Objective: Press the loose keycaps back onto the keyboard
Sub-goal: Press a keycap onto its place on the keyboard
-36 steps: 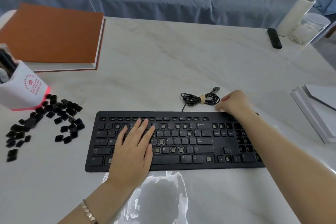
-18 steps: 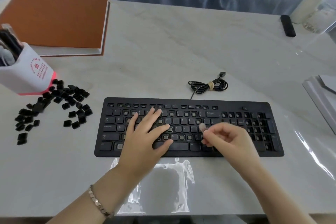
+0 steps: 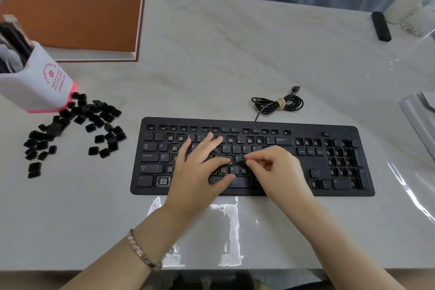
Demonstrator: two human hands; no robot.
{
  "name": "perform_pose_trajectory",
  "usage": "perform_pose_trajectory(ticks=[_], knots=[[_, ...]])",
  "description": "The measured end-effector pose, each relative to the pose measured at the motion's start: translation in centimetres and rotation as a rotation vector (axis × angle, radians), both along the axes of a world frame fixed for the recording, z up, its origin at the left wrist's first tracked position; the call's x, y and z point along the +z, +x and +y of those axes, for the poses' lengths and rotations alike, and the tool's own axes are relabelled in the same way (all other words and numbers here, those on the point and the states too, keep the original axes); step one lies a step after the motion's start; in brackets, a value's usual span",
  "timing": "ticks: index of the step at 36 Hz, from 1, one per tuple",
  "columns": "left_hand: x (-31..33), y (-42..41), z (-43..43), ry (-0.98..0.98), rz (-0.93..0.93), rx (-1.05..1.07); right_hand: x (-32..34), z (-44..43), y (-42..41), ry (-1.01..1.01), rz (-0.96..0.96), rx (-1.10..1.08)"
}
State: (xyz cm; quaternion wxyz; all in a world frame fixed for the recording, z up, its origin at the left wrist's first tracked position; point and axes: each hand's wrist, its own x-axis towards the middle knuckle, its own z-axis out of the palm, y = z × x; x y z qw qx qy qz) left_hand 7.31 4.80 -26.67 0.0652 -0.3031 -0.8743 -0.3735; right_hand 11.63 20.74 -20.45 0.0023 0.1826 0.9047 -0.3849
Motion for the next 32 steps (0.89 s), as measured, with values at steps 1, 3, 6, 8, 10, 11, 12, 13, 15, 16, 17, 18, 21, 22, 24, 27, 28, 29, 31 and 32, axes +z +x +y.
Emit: perform_pose_trajectory(ticks=[1,3,6,8,10,11,12,13,15,16,17,18,21,22,24,27,28,29,31,32], knots=[[0.0,0.0,0.0,0.001,0.001,-0.003,-0.2,-0.1,-0.1,0.031,0.030,0.033],[-0.1,-0.1,-0.1,0.003,-0.003,-0.010,-0.5,-0.4,-0.1,0.096,0.098,0.092],[-0.2,-0.1,-0.2,0.008,-0.001,-0.010,-1.1,-0.4,0.1,0.196,0.177,0.144],[-0.2,0.0,-0.2,0.015,0.003,-0.003,-1.3,-0.4,0.2,0.244,0.170,0.157],[-0.2,0.0,-0.1,0.024,0.007,0.003,-1.6,-0.4,0.4,0.334,0.235,0.177],[-0.3,0.1,-0.1,0.028,0.007,0.004,-1.6,-0.5,0.4,0.376,0.265,0.192],[-0.3,0.2,-0.1,0.031,0.007,0.004,-1.6,-0.5,0.5,0.414,0.285,0.208],[-0.2,0.2,-0.1,0.033,0.005,0.005,-1.6,-0.5,0.5,0.447,0.291,0.227],[-0.2,0.1,-0.1,0.038,0.003,0.008,-1.3,-0.6,0.4,0.493,0.271,0.265],[-0.2,0.1,-0.1,0.039,0.002,0.009,-1.2,-0.6,0.4,0.514,0.256,0.281],[-0.2,0.0,-0.1,0.041,0.000,0.008,-1.1,-0.7,0.4,0.537,0.244,0.300],[-0.2,0.1,-0.1,0.042,-0.003,0.006,-1.0,-0.9,0.4,0.560,0.226,0.321],[-0.2,0.1,-0.1,0.042,-0.010,0.008,-0.6,-1.4,0.3,0.611,0.153,0.372],[-0.2,0.1,-0.1,0.043,-0.013,0.009,-0.5,-1.5,0.3,0.627,0.129,0.384],[-0.2,0.0,0.0,0.046,-0.016,0.011,-0.2,-1.7,0.1,0.662,0.089,0.399],[-0.2,0.0,-0.1,0.051,-0.024,0.012,0.1,-1.9,-0.2,0.684,0.044,0.419],[-0.2,0.0,-0.1,0.052,-0.025,0.011,0.1,-1.9,-0.3,0.692,0.043,0.431],[-0.2,0.1,-0.1,0.053,-0.025,0.009,0.1,-1.9,-0.3,0.709,0.047,0.442],[-0.2,0.1,-0.1,0.056,-0.027,0.008,-0.2,-1.7,-0.2,0.701,0.075,0.453],[-0.2,0.1,0.0,0.058,-0.027,0.009,-0.4,-1.6,-0.2,0.669,0.089,0.450]])
